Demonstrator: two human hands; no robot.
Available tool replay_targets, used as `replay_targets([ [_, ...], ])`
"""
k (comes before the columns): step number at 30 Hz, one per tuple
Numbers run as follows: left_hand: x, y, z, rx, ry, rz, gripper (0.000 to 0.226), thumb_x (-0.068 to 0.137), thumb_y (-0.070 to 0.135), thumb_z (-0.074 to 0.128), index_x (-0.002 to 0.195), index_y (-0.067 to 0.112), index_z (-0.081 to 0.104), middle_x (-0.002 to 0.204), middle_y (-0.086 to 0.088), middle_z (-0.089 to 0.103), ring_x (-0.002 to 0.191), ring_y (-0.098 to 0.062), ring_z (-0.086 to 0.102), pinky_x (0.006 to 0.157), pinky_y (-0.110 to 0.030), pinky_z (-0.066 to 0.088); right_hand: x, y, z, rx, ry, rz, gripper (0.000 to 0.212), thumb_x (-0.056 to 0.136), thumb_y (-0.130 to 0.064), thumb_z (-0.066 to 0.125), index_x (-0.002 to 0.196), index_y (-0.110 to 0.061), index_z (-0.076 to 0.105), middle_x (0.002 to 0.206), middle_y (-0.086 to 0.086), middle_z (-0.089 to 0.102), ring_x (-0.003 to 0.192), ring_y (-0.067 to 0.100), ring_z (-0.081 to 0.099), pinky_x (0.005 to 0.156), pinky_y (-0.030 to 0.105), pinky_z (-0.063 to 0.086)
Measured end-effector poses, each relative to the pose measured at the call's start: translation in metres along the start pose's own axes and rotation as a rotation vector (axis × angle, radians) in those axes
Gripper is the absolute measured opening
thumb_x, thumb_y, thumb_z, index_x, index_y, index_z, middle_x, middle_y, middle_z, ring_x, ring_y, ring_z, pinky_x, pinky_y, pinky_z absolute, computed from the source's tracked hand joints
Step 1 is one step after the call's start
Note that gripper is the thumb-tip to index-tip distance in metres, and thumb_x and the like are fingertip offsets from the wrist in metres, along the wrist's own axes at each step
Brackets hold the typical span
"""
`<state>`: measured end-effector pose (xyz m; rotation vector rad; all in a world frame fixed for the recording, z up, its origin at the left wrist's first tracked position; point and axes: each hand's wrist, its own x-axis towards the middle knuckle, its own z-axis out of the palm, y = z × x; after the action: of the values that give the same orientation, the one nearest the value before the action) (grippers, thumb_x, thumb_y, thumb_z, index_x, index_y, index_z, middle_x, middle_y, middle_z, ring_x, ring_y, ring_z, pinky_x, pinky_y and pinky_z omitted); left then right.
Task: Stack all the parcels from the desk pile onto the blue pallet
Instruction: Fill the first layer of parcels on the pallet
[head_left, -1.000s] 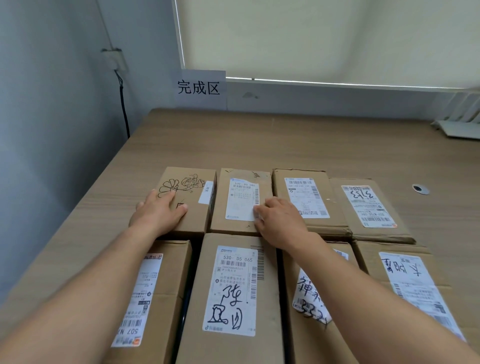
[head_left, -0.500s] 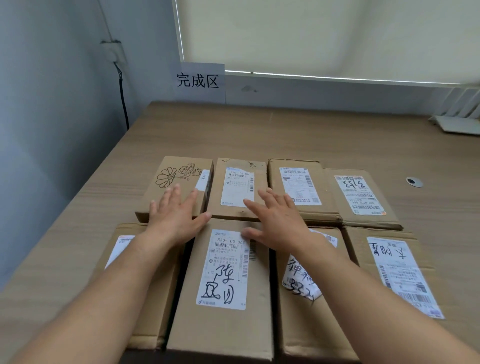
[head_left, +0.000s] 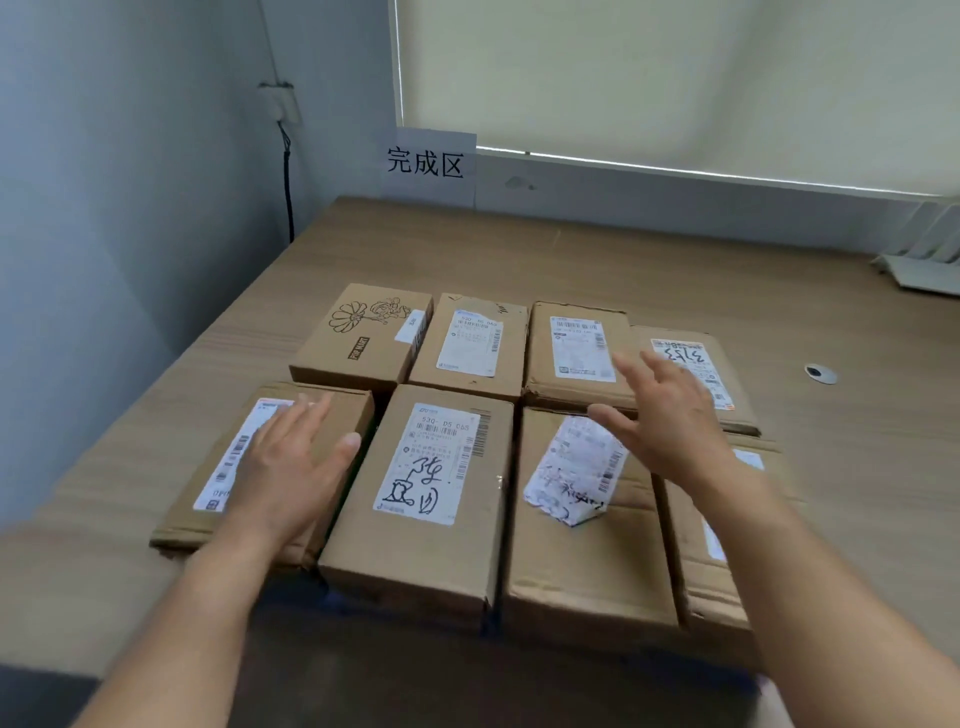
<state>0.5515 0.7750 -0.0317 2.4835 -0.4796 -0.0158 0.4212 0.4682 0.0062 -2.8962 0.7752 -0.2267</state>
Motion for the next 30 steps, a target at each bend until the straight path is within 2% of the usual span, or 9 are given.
replay_targets([
  [2,-0.016,-0.009,-0.003,0.121,-0.002,-0.092,0.058,0.094,0.046,0.045,0.145,0.020,0.033,0.155,-0.005,0.025,0.144,-0.023,0.014,0.116,-0.038,0.011,-0.017,0.034,-0.007,0.023,0.019,0.119,0.070,0.089,-0.051,0.052,0.147,-0.021,0.029,0.153,0.013,0.025,0.140,0.030,0.023,0.111,0.042,0.020],
  [5,-0.029,-0.013,-0.002,0.294,-0.131,-0.252,0.055,0.097,0.045,0.036,0.148,0.024,0.026,0.158,-0.002,0.015,0.145,-0.023,0.007,0.113,-0.039,0.008,-0.044,0.079,-0.012,-0.001,-0.011,0.278,0.066,0.090,-0.048,0.052,0.144,-0.014,0.033,0.146,0.017,0.035,0.131,0.036,0.034,0.105,0.044,0.029],
  [7,-0.032,-0.012,0.000,0.372,-0.182,-0.262,0.054,0.097,0.048,0.032,0.147,0.027,0.027,0.158,-0.002,0.014,0.144,-0.025,0.009,0.113,-0.043,0.012,-0.062,0.101,-0.012,0.020,-0.036,0.373,0.062,0.091,-0.044,0.053,0.138,-0.008,0.037,0.138,0.022,0.041,0.126,0.039,0.037,0.102,0.045,0.032],
  [11,-0.039,-0.013,-0.003,0.409,-0.137,-0.272,0.056,0.095,0.050,0.033,0.146,0.027,0.030,0.156,-0.004,0.021,0.142,-0.028,0.016,0.110,-0.047,0.020,-0.092,0.123,-0.006,0.096,-0.117,0.492,0.059,0.090,-0.044,0.053,0.131,-0.003,0.041,0.132,0.022,0.045,0.122,0.038,0.041,0.095,0.043,0.037],
  [14,-0.050,-0.018,-0.002,0.438,-0.176,-0.262,0.067,0.090,0.060,0.034,0.147,0.026,0.030,0.156,-0.005,0.021,0.141,-0.030,0.020,0.111,-0.046,0.023,-0.105,0.128,0.002,0.162,-0.170,0.502,0.055,0.090,-0.045,0.053,0.125,-0.003,0.046,0.124,0.020,0.054,0.112,0.037,0.050,0.080,0.037,0.039],
  [16,-0.056,-0.018,-0.001,0.447,-0.198,-0.231,0.062,0.093,0.056,0.038,0.147,0.027,0.029,0.157,-0.006,0.018,0.142,-0.030,0.018,0.111,-0.047,0.022,-0.110,0.126,0.007,0.179,-0.190,0.483,0.047,0.091,-0.040,0.053,0.118,-0.002,0.051,0.117,0.020,0.059,0.104,0.036,0.054,0.073,0.033,0.036],
  [20,-0.060,-0.018,-0.004,0.408,-0.240,-0.200,0.059,0.093,0.048,0.043,0.147,0.030,0.026,0.158,-0.004,0.014,0.143,-0.030,0.015,0.112,-0.049,0.020,-0.110,0.119,0.014,0.158,-0.170,0.444,0.041,0.091,-0.031,0.052,0.119,-0.002,0.050,0.118,0.022,0.058,0.104,0.037,0.054,0.073,0.031,0.035],
  [25,-0.064,-0.013,-0.015,0.338,-0.363,-0.208,0.095,0.059,0.062,0.038,0.148,0.030,0.025,0.157,-0.009,0.014,0.142,-0.032,0.015,0.114,-0.047,0.019,-0.102,0.119,0.016,0.165,-0.159,0.419,0.038,0.091,-0.030,0.050,0.117,-0.002,0.052,0.114,0.022,0.059,0.093,0.035,0.052,0.070,0.031,0.035],
  [30,-0.062,-0.020,-0.010,0.433,-0.361,-0.147,0.111,0.055,0.074,0.052,0.150,0.028,0.017,0.157,-0.008,0.013,0.142,-0.032,0.015,0.113,-0.050,0.022,-0.096,0.125,0.019,0.153,-0.163,0.392,0.042,0.092,-0.033,0.049,0.121,-0.002,0.050,0.118,0.022,0.057,0.102,0.037,0.054,0.072,0.032,0.036],
])
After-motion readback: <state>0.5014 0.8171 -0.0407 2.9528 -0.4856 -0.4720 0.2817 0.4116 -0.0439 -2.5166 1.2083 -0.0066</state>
